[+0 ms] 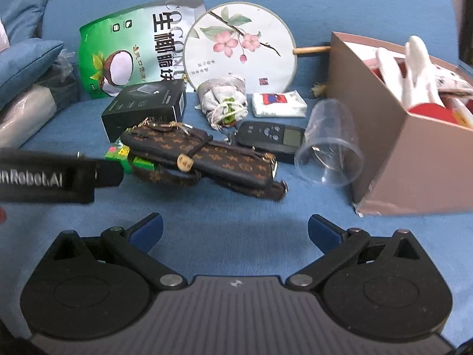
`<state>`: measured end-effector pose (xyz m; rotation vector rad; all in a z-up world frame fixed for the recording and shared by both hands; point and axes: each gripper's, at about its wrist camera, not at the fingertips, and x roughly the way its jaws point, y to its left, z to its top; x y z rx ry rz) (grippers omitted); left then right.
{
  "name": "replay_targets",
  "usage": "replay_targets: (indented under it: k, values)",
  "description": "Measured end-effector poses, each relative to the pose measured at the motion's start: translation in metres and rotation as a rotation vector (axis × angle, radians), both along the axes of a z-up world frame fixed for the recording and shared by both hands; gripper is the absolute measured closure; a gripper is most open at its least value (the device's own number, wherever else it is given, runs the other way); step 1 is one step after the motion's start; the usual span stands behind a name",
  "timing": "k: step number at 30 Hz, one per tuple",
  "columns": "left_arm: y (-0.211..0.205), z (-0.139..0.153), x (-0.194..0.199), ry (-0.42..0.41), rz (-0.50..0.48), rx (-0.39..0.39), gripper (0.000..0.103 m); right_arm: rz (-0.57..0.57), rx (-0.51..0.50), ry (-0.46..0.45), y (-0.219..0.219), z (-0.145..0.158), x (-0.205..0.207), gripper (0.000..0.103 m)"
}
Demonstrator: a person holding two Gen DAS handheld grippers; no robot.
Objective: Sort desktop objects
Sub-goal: 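Move the right tool toward the brown monogram wallet, then close the right gripper on the brown monogram wallet and lift it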
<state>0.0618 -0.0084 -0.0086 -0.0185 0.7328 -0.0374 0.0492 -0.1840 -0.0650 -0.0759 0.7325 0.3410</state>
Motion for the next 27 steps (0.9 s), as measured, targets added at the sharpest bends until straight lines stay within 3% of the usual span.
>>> replay_targets:
  k: [4,9,12,17,19,23,27]
  values:
    - [-0.004,0.005,0.017,-0.003,-0.016,-0.032,0.002,0.030,-0.040,-0.028,0.002,-0.007,0.014,0.002]
    - [-0.009,0.000,0.041,0.015,-0.036,-0.065,0.012,0.064,-0.031,-0.022,0.001,-0.015,0.031,0.003]
    - [-0.010,-0.008,0.053,0.059,-0.038,-0.087,0.020,0.105,-0.036,-0.032,0.004,-0.017,0.038,0.018]
    - [-0.012,-0.017,0.061,0.084,-0.048,-0.131,0.034,0.120,-0.003,-0.016,0.002,-0.022,0.047,0.029]
    - [-0.011,-0.016,0.062,0.080,-0.049,-0.133,0.036,0.103,0.010,-0.018,-0.003,-0.021,0.047,0.047]
    - [-0.006,-0.019,0.061,0.080,-0.035,-0.176,0.036,0.108,0.031,-0.010,-0.009,-0.021,0.047,0.048]
    - [-0.013,-0.019,0.062,0.089,-0.053,-0.140,0.032,0.119,0.005,-0.036,-0.004,-0.024,0.049,0.040]
